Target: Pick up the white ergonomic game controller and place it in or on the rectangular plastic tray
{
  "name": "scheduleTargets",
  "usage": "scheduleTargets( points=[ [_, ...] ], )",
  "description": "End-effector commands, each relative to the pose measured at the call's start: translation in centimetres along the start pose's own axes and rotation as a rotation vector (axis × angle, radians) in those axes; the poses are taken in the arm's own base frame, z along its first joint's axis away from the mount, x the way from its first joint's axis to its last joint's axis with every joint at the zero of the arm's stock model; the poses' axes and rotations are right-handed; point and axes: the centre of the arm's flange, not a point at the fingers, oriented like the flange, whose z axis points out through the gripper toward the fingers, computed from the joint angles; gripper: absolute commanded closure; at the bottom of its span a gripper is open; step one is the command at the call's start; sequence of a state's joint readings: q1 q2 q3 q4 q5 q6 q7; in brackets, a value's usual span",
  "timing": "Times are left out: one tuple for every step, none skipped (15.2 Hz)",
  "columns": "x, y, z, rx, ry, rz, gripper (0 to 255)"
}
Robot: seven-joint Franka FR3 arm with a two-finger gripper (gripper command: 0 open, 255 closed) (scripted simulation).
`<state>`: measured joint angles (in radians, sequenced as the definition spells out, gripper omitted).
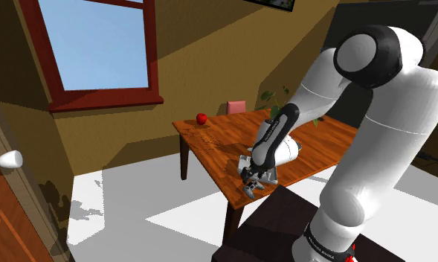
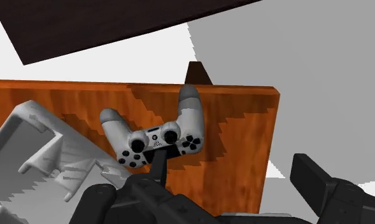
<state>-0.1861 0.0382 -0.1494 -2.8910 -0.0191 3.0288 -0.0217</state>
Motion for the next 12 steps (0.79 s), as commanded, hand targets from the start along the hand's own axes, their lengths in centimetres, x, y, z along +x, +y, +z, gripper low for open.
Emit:
scheduleTargets(
  points=[
    [-0.3,1.0,2.6,-0.003,0.001,0.014,0],
    [-0.4,1.3,3.9,-0.003,0.001,0.019,0],
    [-0.4,1.7,5.2,-0.003,0.0,0.025,0],
    [-0.5,2.1,6.4,-0.003,0.0,0.03,0],
    [-0.6,2.4,7.7,-0.003,-0.001,0.036,0],
    [-0.6,2.4,7.7,-0.003,-0.001,0.036,0],
    [-0.6,2.5,8.3,-0.003,-0.001,0.036,0],
    [-0.6,2.5,8.8,-0.003,-0.001,0.036,0],
    [-0.6,2.5,9.3,-0.003,-0.001,0.036,0],
    [-0.6,2.5,9.8,-0.003,-0.001,0.036,0],
    [-0.6,2.5,10.4,-0.003,-0.001,0.036,0],
    [-0.6,2.5,10.9,-0.003,-0.001,0.036,0]
  ],
)
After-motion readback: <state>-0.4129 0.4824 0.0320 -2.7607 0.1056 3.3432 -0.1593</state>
